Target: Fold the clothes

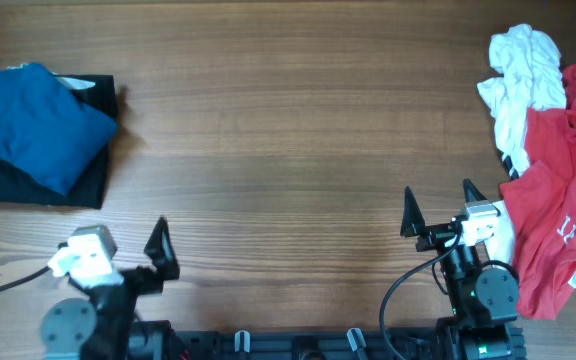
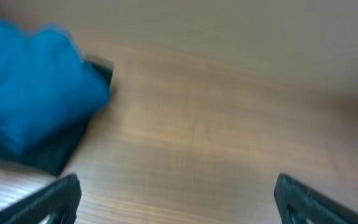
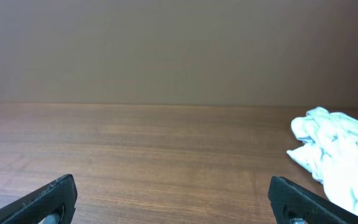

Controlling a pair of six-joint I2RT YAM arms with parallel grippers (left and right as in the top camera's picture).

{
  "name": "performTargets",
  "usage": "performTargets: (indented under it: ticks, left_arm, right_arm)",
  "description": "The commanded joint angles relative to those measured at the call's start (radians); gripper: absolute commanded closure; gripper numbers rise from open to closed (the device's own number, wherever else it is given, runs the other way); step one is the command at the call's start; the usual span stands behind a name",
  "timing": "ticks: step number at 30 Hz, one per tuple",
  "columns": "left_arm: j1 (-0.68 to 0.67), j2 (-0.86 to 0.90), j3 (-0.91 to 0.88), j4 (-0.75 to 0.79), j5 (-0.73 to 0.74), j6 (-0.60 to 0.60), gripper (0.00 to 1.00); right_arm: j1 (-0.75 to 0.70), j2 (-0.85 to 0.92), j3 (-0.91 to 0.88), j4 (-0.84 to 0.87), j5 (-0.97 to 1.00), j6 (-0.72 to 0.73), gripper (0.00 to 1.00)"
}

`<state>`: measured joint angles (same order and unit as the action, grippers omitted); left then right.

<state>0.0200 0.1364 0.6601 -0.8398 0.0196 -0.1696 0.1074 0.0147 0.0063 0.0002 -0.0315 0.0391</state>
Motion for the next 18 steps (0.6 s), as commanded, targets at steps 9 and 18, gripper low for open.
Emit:
performTargets:
  ticks: [9, 18]
  left_arm:
    - [0.004, -0.134, -0.558, 0.749, 0.019, 0.006, 0.0]
    - [0.003, -0.134, -0.655, 0.763, -0.009, 0.036, 0.0]
  right_arm:
    - [-0.004, -0.011, -0.001, 0.002, -0.019, -0.013, 0.0]
    - [-0.004, -0.011, -0.001, 0.002, -0.019, -0.013, 0.0]
